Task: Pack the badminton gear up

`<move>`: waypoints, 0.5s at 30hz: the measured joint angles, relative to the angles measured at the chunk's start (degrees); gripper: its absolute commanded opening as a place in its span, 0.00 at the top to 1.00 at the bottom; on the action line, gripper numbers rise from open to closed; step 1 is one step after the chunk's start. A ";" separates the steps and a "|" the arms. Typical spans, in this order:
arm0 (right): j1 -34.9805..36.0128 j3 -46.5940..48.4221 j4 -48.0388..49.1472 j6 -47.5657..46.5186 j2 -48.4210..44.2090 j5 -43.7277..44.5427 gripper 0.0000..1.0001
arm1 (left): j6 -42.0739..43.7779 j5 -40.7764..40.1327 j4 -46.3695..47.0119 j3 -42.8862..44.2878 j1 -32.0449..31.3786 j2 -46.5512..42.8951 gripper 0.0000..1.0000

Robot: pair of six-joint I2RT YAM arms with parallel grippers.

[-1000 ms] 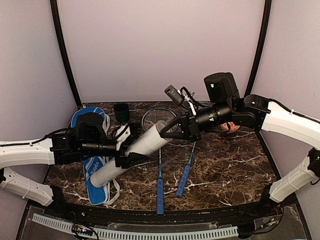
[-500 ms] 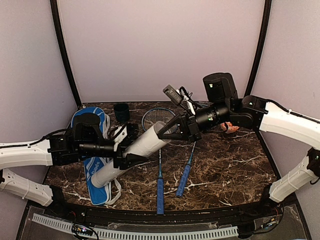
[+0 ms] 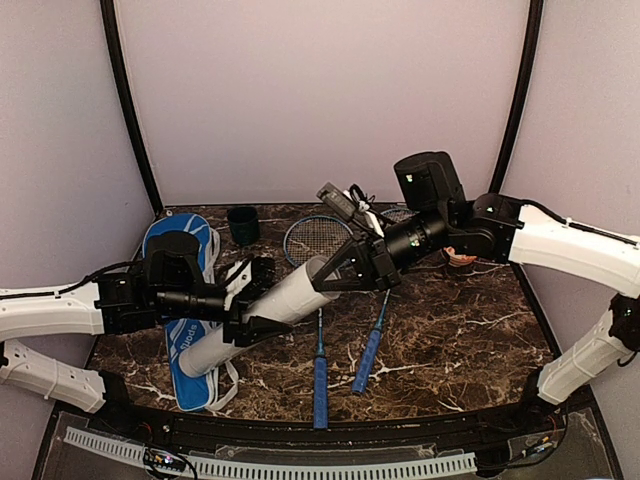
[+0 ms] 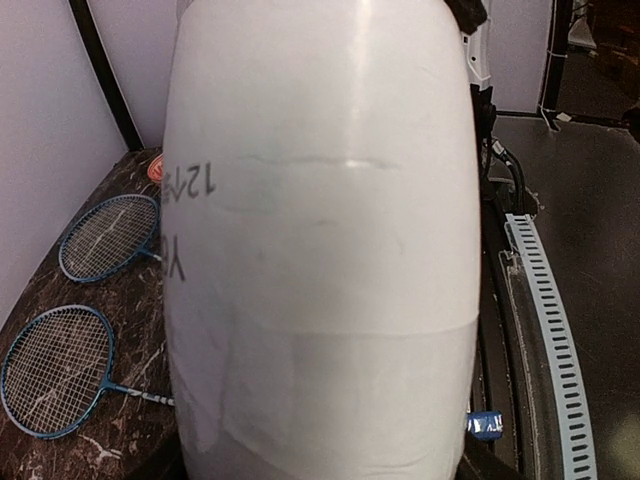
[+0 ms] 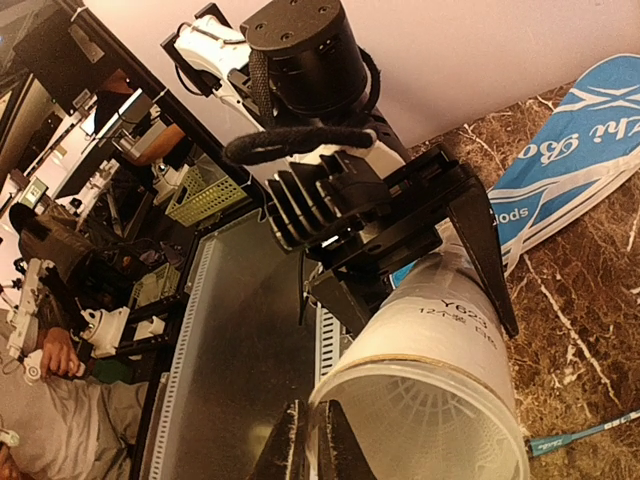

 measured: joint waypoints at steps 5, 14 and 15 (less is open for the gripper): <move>0.09 0.00 -0.11 0.55 0.04 -1.40 0.76 | 0.17 0.74 0.02 -0.02 0.00 -0.07 0.59; 0.02 -0.24 0.66 1.25 -0.13 -2.95 0.74 | 0.28 1.84 0.00 -0.04 0.11 -0.13 0.59; -0.02 -0.44 1.05 1.31 -0.13 -3.17 0.75 | 0.28 2.08 0.04 -0.17 0.11 -0.28 0.59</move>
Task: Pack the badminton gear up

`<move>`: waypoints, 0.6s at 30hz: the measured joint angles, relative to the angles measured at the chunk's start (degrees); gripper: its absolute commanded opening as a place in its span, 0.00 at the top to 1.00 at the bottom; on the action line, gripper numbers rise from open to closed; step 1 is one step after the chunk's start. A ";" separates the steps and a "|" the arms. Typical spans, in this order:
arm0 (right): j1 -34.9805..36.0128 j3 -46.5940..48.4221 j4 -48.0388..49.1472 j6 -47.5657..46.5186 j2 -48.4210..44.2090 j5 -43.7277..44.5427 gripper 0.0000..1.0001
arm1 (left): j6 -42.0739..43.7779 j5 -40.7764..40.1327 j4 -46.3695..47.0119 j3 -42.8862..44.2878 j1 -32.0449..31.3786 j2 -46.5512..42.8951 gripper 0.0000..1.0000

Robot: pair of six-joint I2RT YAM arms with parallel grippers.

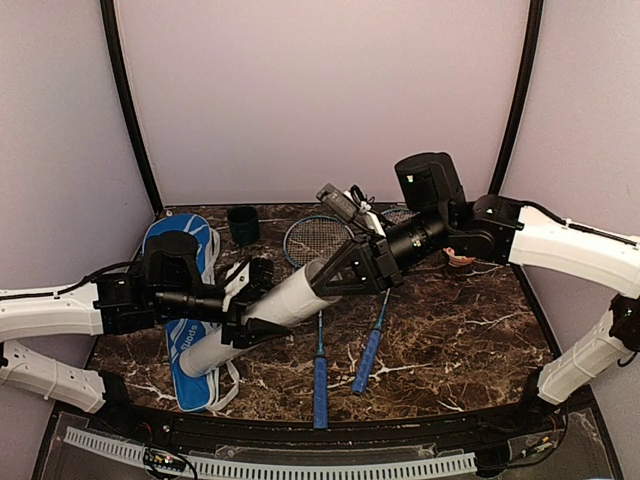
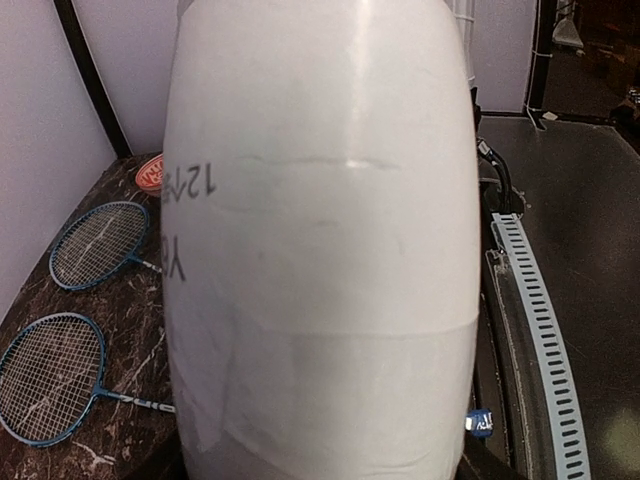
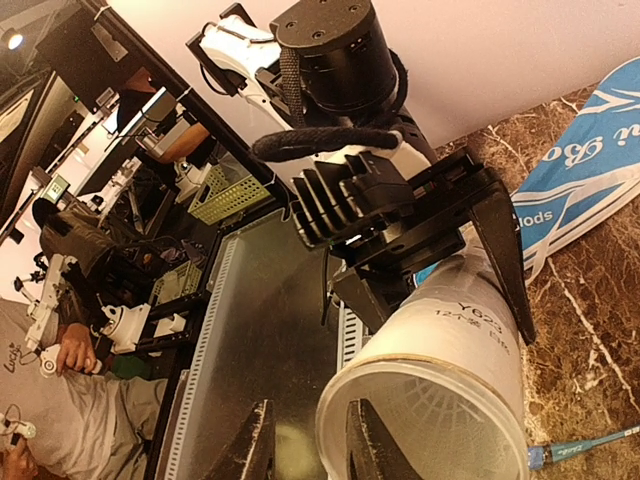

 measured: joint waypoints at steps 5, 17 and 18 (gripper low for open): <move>-0.35 -1.64 3.23 1.49 0.00 -2.01 0.81 | -0.02 1.44 0.55 -0.94 0.00 -1.36 0.59; -0.39 -6.36 16.81 9.94 0.24 -10.21 0.87 | -0.07 6.23 3.54 -1.66 0.00 -2.25 0.59; -0.39 -6.58 17.68 10.73 0.42 -10.80 0.87 | -0.02 6.62 3.56 -1.66 0.00 -2.25 0.59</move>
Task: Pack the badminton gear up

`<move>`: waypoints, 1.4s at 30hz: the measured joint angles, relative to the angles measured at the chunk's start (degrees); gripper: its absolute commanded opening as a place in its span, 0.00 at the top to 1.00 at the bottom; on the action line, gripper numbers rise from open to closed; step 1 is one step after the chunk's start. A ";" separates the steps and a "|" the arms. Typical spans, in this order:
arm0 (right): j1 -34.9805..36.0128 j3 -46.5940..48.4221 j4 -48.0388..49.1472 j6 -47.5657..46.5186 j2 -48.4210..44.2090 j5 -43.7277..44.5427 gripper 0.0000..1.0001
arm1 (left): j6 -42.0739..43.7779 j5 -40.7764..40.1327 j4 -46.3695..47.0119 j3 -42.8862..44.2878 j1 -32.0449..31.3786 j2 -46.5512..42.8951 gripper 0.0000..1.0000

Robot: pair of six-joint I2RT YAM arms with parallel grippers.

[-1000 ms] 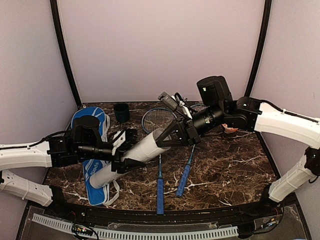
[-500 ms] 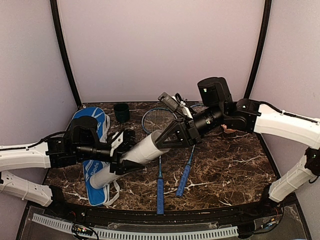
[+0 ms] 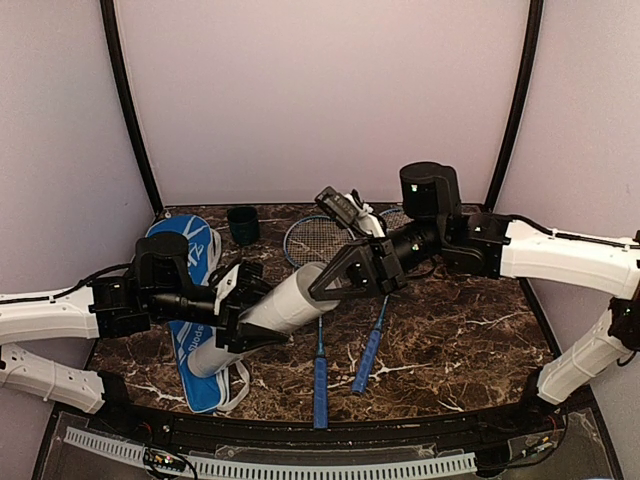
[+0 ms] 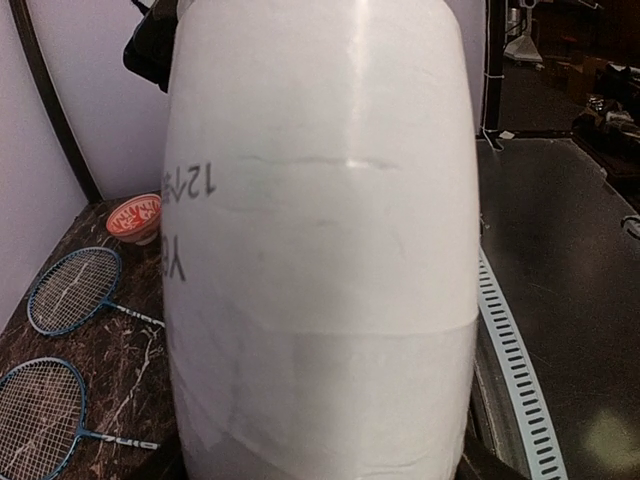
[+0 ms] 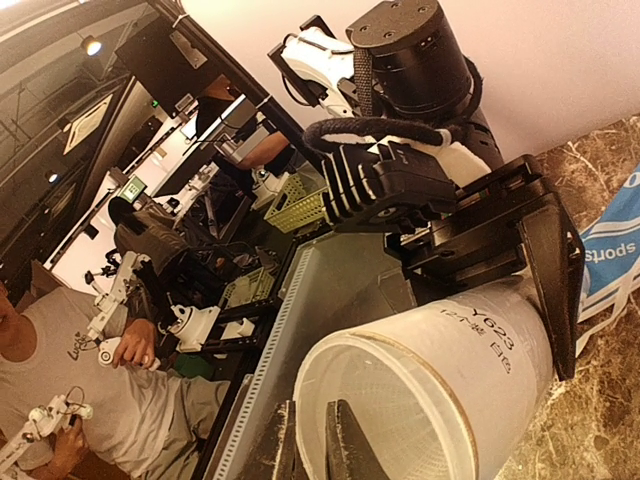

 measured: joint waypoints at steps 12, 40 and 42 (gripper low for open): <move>0.00 -0.52 4.70 5.46 1.90 -4.85 0.85 | 1.55 1.81 -0.37 0.04 0.00 0.39 0.59; -0.04 2.05 0.22 3.17 2.49 -4.48 0.82 | 2.80 -4.50 -0.37 0.07 -0.39 -0.11 0.56; -0.09 2.75 -0.57 2.67 2.49 -4.17 0.82 | 2.78 -4.61 0.02 0.09 -0.39 -0.11 0.56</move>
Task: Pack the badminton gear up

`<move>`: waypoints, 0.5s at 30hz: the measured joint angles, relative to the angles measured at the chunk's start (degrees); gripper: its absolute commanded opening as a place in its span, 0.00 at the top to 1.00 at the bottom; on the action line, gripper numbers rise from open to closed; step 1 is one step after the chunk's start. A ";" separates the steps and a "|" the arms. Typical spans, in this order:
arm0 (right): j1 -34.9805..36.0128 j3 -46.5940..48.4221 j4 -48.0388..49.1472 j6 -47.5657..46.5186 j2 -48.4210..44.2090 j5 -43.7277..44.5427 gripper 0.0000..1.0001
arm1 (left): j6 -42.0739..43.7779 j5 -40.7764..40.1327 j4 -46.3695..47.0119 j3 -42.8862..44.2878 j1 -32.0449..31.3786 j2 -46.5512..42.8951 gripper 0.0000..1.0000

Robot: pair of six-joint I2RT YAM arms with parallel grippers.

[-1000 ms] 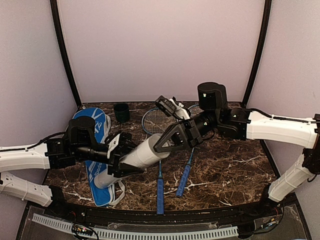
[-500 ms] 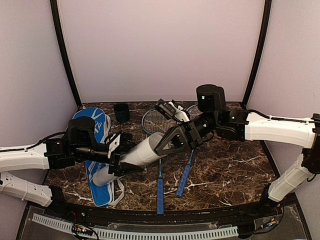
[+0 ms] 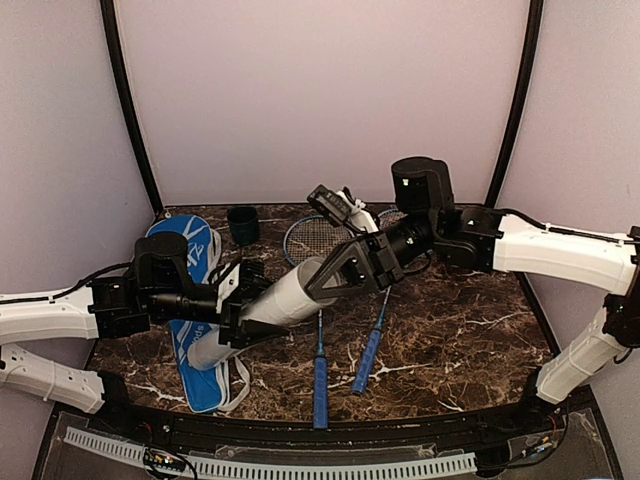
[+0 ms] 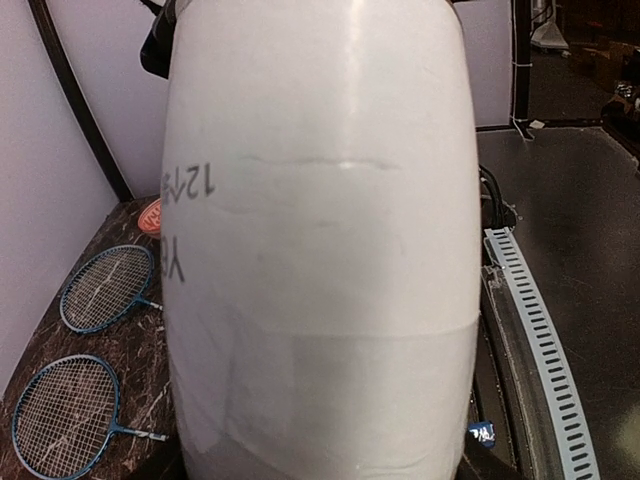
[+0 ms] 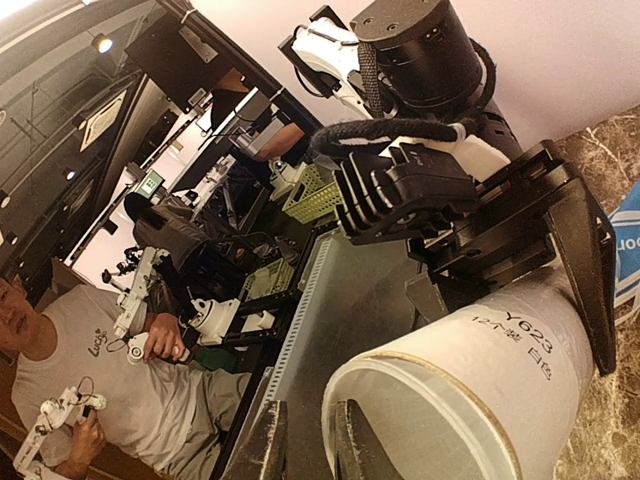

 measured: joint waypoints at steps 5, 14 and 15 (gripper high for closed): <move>-0.26 1.29 -1.84 -1.01 0.00 0.94 0.81 | -0.17 -0.26 0.57 0.00 0.00 0.00 0.56; -1.18 1.81 -4.20 -2.49 -0.28 1.42 0.81 | -0.22 -1.22 0.76 -0.02 0.00 0.00 0.56; -1.44 1.81 -4.59 -2.67 -0.46 1.53 0.81 | -0.24 -1.25 0.83 -0.02 0.00 0.00 0.56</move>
